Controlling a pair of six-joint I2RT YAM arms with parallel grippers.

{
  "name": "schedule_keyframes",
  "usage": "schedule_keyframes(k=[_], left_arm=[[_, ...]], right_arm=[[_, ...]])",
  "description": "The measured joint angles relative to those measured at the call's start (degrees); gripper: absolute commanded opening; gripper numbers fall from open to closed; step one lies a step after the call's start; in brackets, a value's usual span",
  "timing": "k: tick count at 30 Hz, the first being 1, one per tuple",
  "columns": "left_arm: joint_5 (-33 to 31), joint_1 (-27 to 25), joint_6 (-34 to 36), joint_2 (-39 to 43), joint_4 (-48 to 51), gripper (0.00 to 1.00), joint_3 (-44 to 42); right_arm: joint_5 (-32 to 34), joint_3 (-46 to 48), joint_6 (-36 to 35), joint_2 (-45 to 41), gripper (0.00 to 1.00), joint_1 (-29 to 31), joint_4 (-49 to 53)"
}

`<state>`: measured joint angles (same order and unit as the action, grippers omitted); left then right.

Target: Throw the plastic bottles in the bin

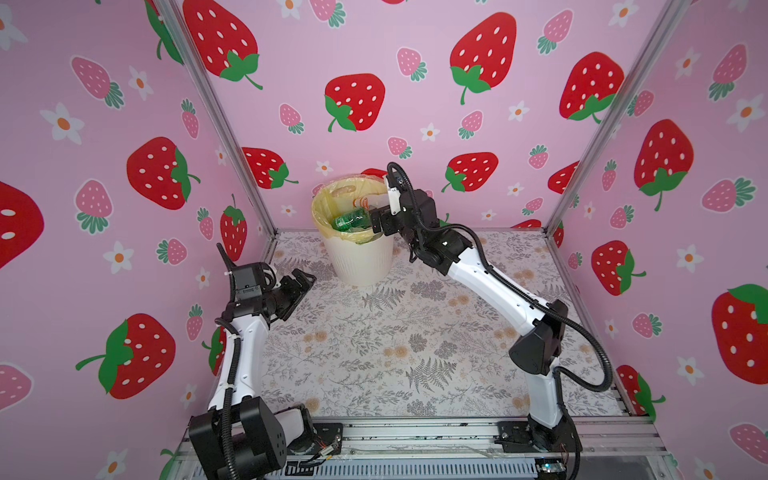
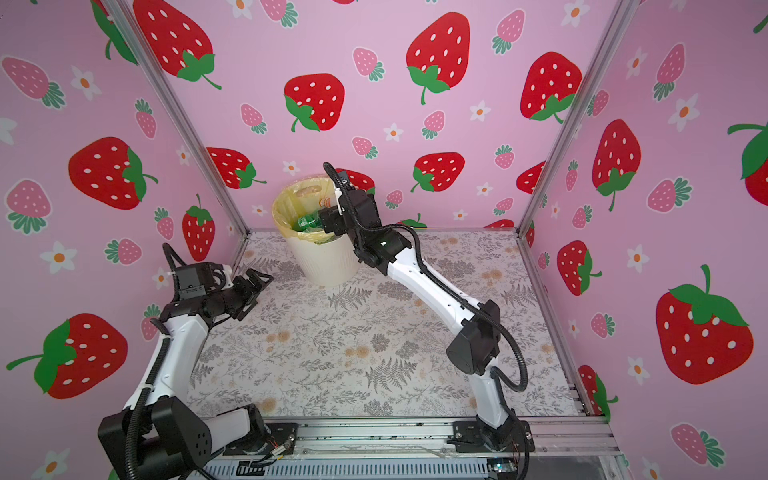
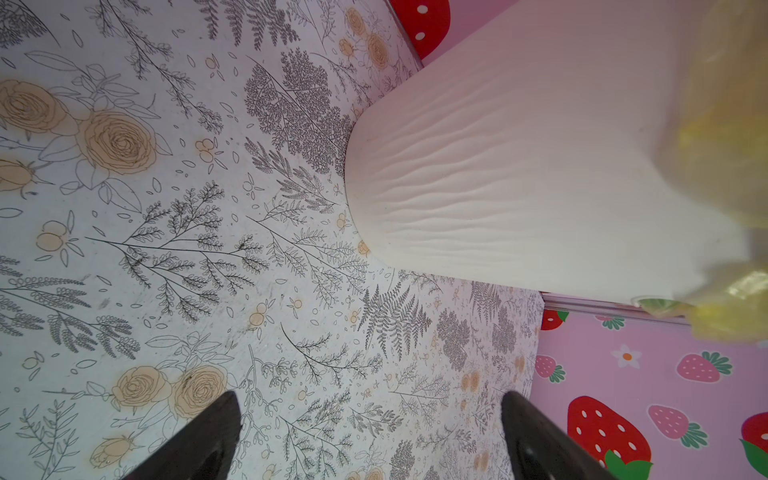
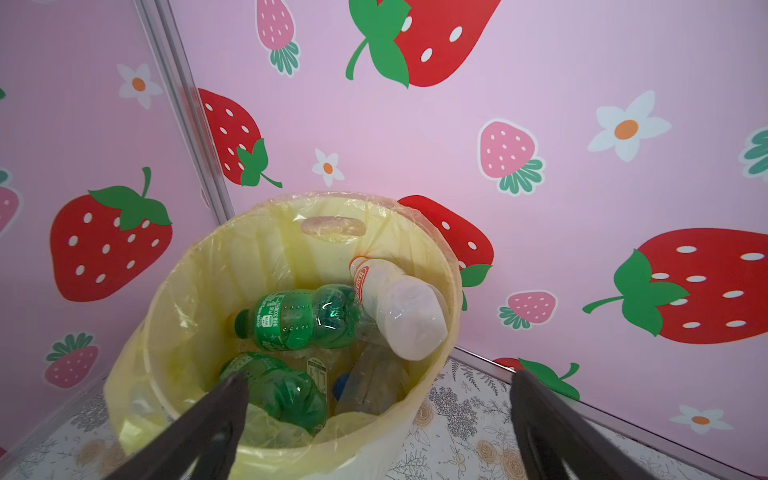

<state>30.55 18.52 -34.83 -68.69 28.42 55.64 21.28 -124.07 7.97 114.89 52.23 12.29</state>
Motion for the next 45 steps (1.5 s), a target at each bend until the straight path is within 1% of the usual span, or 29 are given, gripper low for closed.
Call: schedule_keyframes(k=[9,15,18,21,24,27,31,36,39,41,45], left_arm=[[-0.02,0.02,-0.11,0.02,-0.15,0.99,-0.76],[-0.04,0.02,-0.17,0.04,-0.17,0.99,-0.76],[-0.09,0.02,-0.17,0.04,-0.2,0.99,-0.76],[-0.24,0.02,-0.15,0.04,-0.2,0.99,-0.79],[-1.77,0.02,-0.17,0.15,-0.2,0.99,-0.9],[-4.17,0.04,-0.17,1.14,-0.39,0.99,-1.88],[-9.75,0.07,0.31,2.29,-0.11,0.99,-2.69],[-17.75,0.04,1.88,2.43,-0.42,0.99,-2.84],[-21.0,-0.24,2.03,3.43,-3.13,0.99,-5.18],[-23.23,-1.03,2.05,4.24,-4.9,0.99,-7.3],[-29.62,-4.83,3.39,5.38,-8.2,0.99,-10.91]], right_arm=[[-1.62,11.1,1.84,-9.27,0.99,-0.02,-2.03],[-1.16,22.51,2.93,-16.76,0.99,-0.76,-3.48],[-1.18,30.32,3.93,-21.66,0.99,-2.4,-4.87],[-1.25,38.25,5.25,-26.75,0.99,-5.25,-6.67],[-1.38,45.55,6.51,-31.8,0.99,-8.46,-7.72],[-1.49,52.15,7.5,-36.59,0.99,-11.39,-8.94],[-3.45,58.93,8.57,-41.68,0.99,-15.19,-9.73],[-5.09,65.37,8.92,-44.83,0.99,-18.45,-10.32],[-5.53,69.33,8.92,-45.86,0.99,-20.79,-10.71],[-5.7,71.56,8.92,-46.07,0.99,-22.6,-10.84],[-5.6,75.71,8.87,-46.38,0.99,-26.08,-11.34]])
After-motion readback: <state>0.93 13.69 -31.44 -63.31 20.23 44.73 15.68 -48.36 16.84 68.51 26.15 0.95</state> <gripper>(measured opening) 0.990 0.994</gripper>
